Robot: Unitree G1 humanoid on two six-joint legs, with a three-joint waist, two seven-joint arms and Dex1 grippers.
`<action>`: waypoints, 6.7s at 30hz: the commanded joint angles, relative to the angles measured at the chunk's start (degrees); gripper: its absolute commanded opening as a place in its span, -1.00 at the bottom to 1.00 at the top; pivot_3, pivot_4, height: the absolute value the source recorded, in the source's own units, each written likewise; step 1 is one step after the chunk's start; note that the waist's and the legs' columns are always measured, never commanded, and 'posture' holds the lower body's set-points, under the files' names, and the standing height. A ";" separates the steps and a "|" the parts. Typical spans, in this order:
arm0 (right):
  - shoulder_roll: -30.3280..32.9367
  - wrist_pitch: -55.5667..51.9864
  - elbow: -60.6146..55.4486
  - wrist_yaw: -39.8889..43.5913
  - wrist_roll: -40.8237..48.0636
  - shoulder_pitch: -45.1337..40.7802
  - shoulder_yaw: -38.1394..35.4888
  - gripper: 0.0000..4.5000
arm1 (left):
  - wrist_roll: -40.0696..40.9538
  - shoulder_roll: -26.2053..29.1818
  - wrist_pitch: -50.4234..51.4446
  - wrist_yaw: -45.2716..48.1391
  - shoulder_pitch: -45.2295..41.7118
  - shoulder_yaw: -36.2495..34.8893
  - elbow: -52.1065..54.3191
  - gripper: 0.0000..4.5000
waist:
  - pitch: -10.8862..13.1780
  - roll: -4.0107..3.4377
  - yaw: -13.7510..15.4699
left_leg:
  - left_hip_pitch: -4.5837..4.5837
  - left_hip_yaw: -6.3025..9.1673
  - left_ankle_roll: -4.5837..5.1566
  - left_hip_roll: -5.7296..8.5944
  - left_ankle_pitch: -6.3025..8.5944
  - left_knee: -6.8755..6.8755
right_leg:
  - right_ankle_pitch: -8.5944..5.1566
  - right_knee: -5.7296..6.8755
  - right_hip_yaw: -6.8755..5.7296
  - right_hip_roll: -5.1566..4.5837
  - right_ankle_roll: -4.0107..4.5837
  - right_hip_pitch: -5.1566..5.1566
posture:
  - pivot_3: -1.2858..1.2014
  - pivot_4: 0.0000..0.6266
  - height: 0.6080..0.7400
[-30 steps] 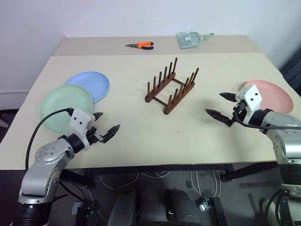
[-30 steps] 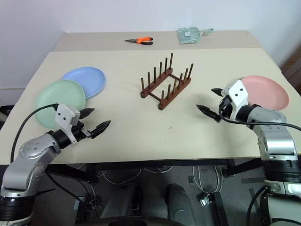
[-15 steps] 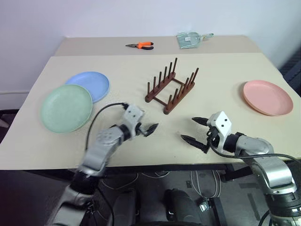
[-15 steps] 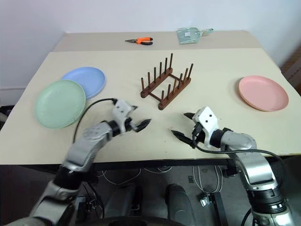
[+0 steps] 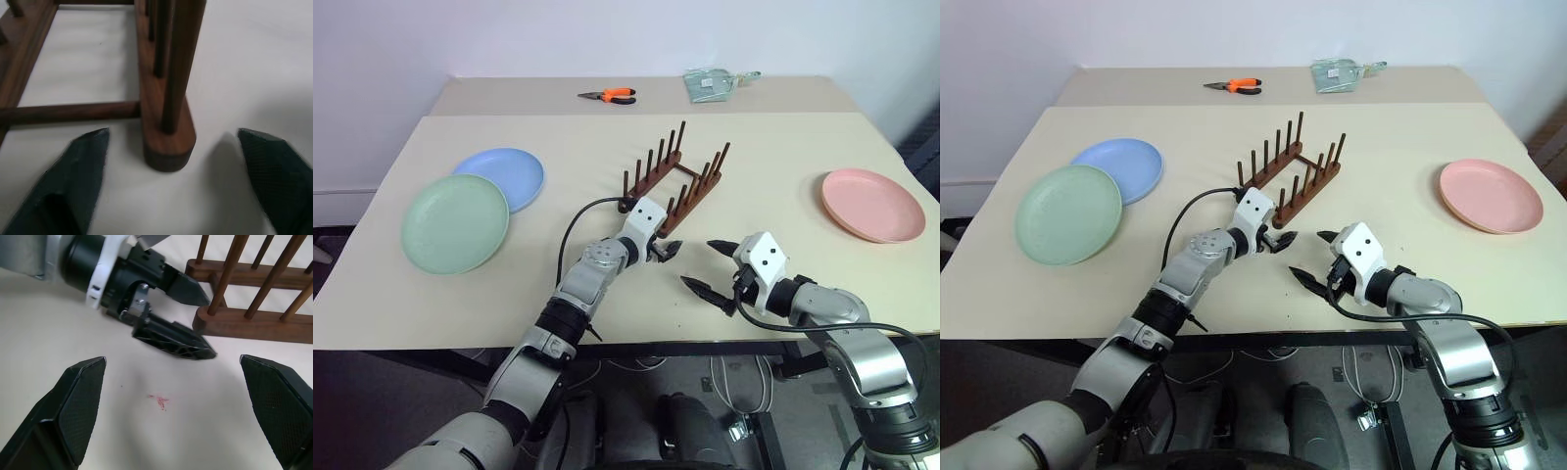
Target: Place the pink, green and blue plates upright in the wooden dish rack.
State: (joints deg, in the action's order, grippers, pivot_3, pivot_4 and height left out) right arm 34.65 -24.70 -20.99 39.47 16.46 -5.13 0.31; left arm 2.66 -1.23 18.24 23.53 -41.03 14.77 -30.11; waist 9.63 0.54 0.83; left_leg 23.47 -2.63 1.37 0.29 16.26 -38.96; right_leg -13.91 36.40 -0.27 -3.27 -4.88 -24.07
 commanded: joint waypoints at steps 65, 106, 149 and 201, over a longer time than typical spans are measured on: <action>4.95 11.54 36.36 -6.95 -20.24 -18.90 1.99 -0.87 | -9.68 11.70 2.26 5.10 5.96 5.22 13.01 -0.65 | -0.04 0.00 -0.57 | -0.49 -0.05 0.21 0.05 0.13 -0.18 | 0.05 -0.05 0.09 -0.31 -0.07 0.60 | 0.03 -0.52 1.00; 12.02 -6.06 21.68 6.80 29.00 -34.22 -20.10 -0.97 | 5.34 18.04 2.52 18.38 14.97 -0.44 38.08 -0.65 | 0.09 -0.42 -0.73 | -0.06 -0.02 0.17 -0.07 0.11 -0.08 | 0.10 -0.09 0.06 -0.31 -0.15 0.19 | 0.03 -0.52 1.00; 3.83 -12.67 45.36 -7.06 31.26 -46.50 -27.77 0.28 | 6.28 19.00 3.77 17.85 15.92 -0.78 39.97 -0.65 | 0.04 -0.47 -0.28 | 0.60 -0.17 0.26 0.12 0.18 -0.06 | 0.11 -0.18 0.00 -0.72 -0.10 -0.50 | 0.03 -0.52 1.00; 4.67 4.68 0.79 12.08 -2.07 -23.92 10.96 0.99 | 15.32 6.30 32.75 -29.23 15.58 -48.71 57.14 -1.00 | -0.07 0.14 -0.12 | 0.58 -0.03 0.01 0.07 0.15 -0.15 | 0.28 -0.19 -0.03 -0.60 -0.25 -0.47 | 0.03 -0.52 1.00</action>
State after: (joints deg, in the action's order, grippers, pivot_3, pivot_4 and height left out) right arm 39.69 -24.19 -18.95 52.47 17.57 -27.26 11.14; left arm 18.00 4.01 54.17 -7.75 -24.99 -38.99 23.43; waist 9.56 0.68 0.71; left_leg 24.06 -2.66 1.29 0.36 16.46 -39.11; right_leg -13.62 36.20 -0.30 -3.87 -5.12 -24.54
